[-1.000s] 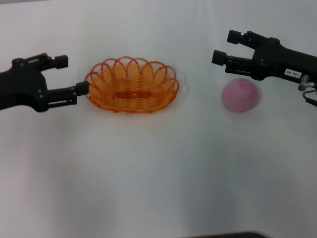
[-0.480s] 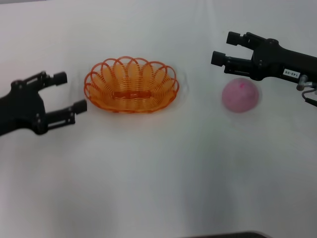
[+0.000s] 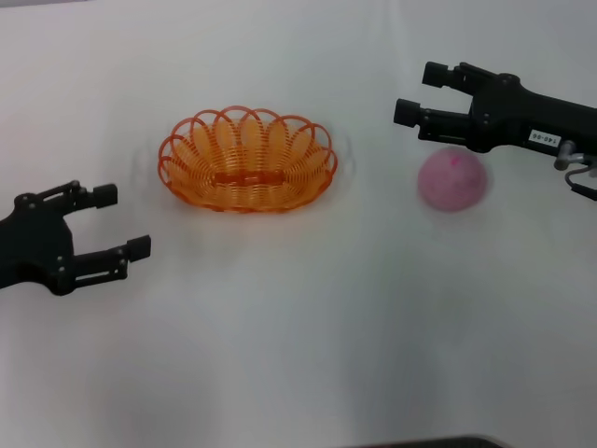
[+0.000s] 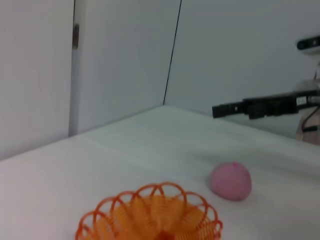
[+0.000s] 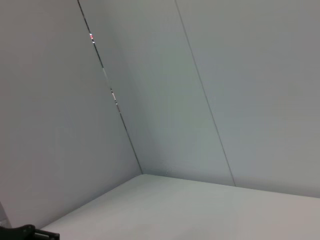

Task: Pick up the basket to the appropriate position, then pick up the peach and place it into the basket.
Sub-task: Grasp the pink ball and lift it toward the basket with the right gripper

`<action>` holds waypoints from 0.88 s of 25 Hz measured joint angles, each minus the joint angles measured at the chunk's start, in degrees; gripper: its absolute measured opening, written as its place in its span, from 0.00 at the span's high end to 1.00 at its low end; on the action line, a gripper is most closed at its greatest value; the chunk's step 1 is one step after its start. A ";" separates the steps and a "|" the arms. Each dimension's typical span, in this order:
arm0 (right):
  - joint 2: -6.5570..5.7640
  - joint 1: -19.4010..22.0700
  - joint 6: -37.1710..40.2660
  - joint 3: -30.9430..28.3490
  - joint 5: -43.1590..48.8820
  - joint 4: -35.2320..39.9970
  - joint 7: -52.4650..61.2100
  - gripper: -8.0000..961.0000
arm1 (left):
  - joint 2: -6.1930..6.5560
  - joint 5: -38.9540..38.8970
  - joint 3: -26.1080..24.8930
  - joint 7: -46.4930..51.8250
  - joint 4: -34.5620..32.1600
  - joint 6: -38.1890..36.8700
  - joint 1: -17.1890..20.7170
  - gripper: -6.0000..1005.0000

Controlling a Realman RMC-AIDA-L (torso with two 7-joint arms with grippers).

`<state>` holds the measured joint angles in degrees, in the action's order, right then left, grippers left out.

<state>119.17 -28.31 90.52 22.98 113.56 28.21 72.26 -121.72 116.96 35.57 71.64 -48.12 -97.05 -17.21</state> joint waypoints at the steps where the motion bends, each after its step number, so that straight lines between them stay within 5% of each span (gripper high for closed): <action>1: 0.00 -0.09 0.00 0.16 0.02 0.00 0.14 0.02 | 0.01 0.51 0.00 0.63 -0.41 -0.06 -0.06 0.18; 22: -1.07 -1.32 0.22 3.70 0.08 0.82 2.97 0.02 | 0.05 5.83 -0.07 6.06 -6.64 -2.88 0.15 0.18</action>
<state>118.10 -29.63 90.74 26.68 113.65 29.03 75.22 -121.67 122.79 35.50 77.69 -54.76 -99.93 -17.06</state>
